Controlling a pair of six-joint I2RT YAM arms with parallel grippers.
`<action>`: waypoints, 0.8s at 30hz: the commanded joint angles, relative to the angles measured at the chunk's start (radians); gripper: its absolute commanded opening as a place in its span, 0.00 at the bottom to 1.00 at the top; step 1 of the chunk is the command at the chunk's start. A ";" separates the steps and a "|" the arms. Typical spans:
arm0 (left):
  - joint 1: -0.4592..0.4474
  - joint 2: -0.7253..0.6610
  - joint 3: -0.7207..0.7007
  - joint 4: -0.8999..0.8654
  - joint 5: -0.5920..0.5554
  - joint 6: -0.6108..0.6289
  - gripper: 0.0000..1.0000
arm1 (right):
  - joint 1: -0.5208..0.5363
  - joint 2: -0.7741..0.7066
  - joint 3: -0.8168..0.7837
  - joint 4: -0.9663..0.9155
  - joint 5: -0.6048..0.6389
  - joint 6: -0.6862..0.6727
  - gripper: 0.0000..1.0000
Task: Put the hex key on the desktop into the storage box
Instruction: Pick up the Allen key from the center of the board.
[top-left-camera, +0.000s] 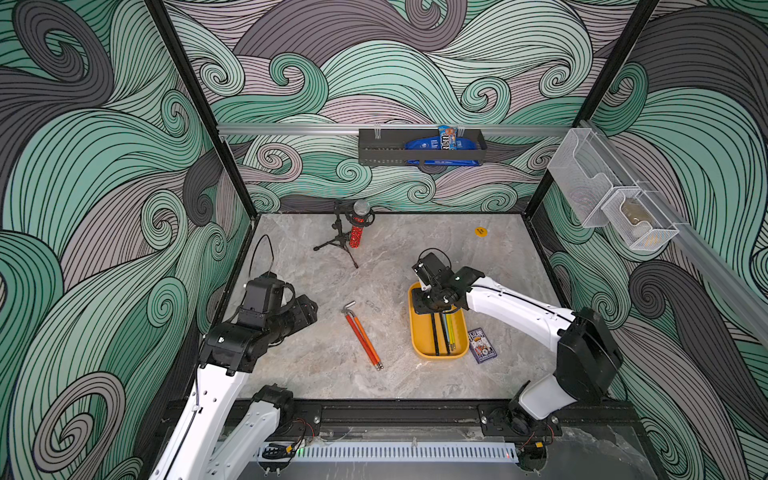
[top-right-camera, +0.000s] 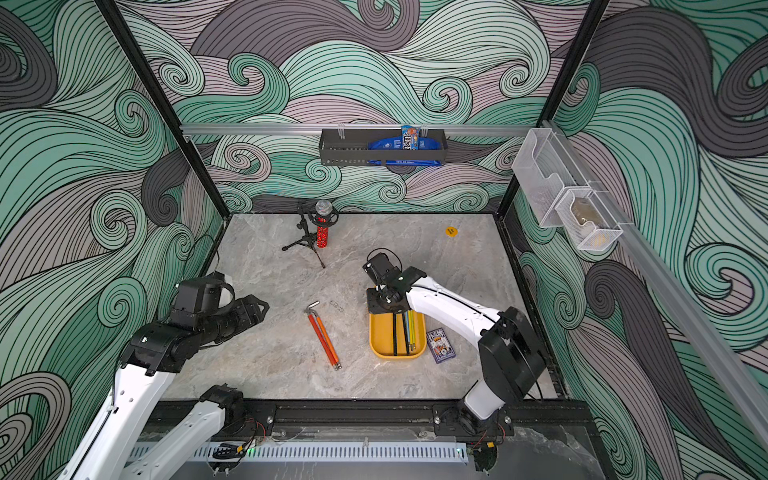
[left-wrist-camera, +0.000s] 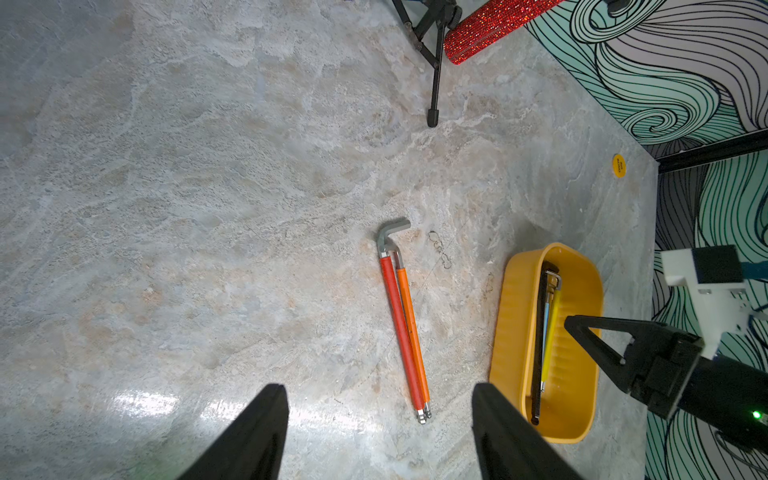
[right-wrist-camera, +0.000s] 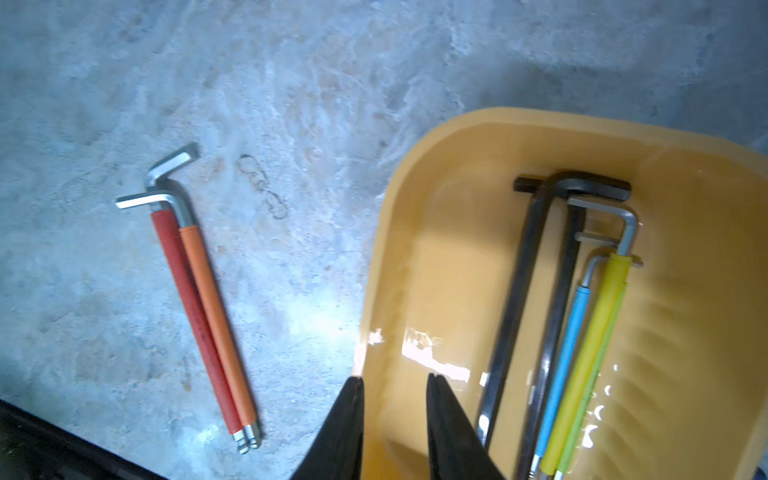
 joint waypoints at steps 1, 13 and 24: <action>-0.003 -0.007 0.053 -0.005 -0.025 0.003 0.73 | 0.066 0.042 0.042 -0.007 -0.006 -0.043 0.24; -0.003 -0.014 0.070 -0.021 -0.042 0.002 0.73 | 0.257 0.253 0.179 -0.008 -0.097 -0.129 0.30; -0.003 -0.016 0.071 -0.026 -0.040 0.001 0.73 | 0.278 0.411 0.286 -0.008 -0.067 -0.125 0.26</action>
